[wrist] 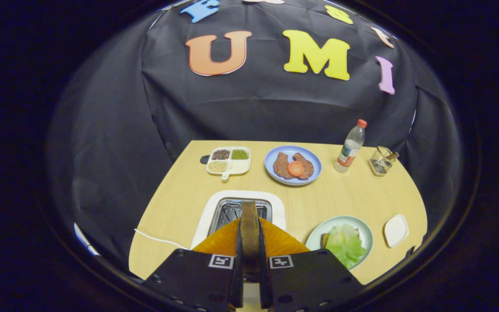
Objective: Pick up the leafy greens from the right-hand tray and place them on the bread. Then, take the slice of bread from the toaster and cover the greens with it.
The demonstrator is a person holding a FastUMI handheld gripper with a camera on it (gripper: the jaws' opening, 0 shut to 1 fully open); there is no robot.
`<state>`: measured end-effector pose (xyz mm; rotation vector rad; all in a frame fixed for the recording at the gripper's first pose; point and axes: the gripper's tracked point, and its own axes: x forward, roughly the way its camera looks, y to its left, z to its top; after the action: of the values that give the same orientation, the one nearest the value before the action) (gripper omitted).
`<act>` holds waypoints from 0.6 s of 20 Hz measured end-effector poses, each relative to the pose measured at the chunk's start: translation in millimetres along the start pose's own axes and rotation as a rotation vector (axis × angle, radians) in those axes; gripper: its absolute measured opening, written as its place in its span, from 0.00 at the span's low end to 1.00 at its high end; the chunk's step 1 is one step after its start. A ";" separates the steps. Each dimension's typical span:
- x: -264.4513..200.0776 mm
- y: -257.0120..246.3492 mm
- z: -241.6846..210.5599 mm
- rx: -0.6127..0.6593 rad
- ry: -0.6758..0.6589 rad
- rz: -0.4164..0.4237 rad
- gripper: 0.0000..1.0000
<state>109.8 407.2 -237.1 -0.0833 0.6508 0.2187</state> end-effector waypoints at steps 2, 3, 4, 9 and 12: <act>-14.7 -4.3 9.0 0.005 -0.023 0.017 0.15; -21.5 -7.3 14.9 0.015 -0.036 0.025 0.15; -30.7 -11.0 19.9 0.023 -0.052 0.033 0.15; -66.5 -47.5 41.3 0.099 -0.118 0.031 0.15; -71.3 -84.3 39.7 0.126 -0.139 -0.008 0.15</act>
<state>97.3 318.3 -161.5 0.0500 0.5239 0.1737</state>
